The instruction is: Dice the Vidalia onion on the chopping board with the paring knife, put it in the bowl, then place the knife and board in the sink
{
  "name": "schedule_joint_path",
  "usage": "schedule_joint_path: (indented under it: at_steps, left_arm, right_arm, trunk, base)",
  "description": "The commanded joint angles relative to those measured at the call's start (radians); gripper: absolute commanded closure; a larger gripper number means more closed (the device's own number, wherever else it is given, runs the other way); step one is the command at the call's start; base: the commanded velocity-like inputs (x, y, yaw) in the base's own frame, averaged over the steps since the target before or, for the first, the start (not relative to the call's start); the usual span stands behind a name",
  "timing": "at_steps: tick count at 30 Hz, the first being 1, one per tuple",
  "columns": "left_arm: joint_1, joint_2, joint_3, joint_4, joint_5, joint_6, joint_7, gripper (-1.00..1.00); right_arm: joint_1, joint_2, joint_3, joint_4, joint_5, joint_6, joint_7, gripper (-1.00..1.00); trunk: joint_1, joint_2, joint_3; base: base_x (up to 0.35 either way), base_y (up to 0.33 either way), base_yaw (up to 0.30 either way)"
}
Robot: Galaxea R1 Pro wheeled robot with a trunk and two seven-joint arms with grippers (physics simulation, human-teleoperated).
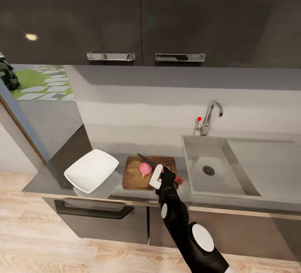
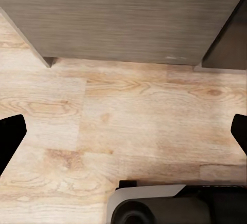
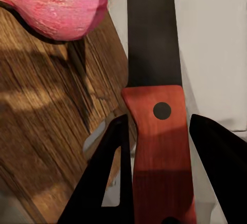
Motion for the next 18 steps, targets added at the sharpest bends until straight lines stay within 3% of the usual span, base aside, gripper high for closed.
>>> schedule_joint_path:
  at_steps: [1, 18]
  left_arm:
    - [0.000, 0.002, -0.008, -0.001, 0.007, -0.001, 0.009, -1.00]
    - [0.000, 0.000, -0.008, 0.009, 0.007, -0.001, 0.009, -1.00]
  right_arm:
    - [-0.001, 0.000, 0.001, -0.001, 0.011, 0.005, 0.008, 1.00]
    - [-0.001, 0.002, 0.001, 0.018, 0.011, 0.005, 0.009, 1.00]
  trunk:
    - [0.001, -0.002, -0.003]
    - [0.001, -0.002, -0.030]
  base:
    - [0.052, 0.002, 0.000]
    - [0.006, 0.000, 0.000]
